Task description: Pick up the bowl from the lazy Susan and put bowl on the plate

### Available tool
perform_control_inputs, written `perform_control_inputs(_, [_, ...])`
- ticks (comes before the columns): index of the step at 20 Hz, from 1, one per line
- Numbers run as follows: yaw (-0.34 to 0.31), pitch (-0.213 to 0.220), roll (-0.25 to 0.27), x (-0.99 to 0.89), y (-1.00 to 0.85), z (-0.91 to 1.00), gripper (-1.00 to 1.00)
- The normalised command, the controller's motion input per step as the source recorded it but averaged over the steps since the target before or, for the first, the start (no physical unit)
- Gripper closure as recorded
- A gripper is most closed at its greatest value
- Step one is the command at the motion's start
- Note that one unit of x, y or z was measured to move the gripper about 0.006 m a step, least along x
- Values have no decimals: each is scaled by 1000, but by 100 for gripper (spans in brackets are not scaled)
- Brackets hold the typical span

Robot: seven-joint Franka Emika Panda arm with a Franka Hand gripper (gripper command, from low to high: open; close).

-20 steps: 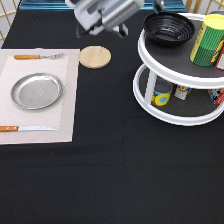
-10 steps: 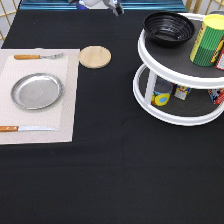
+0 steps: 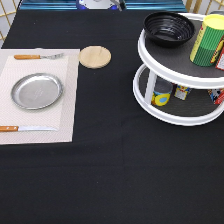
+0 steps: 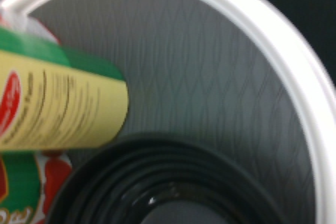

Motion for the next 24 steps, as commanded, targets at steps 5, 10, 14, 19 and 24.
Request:
perform_control_inputs(5, [-91,0,-176,-150,349,-314,-100])
perform_control_inputs(10, [-120,0,-169,-155,62,-302,-100])
perform_control_inputs(14, [-82,0,-124,-120,0,-363,-100])
perform_control_inputs(19, [-44,1,-117,-148,158,-253,-100])
perform_control_inputs(24, [-10,2,-101,-125,262,-51,-100])
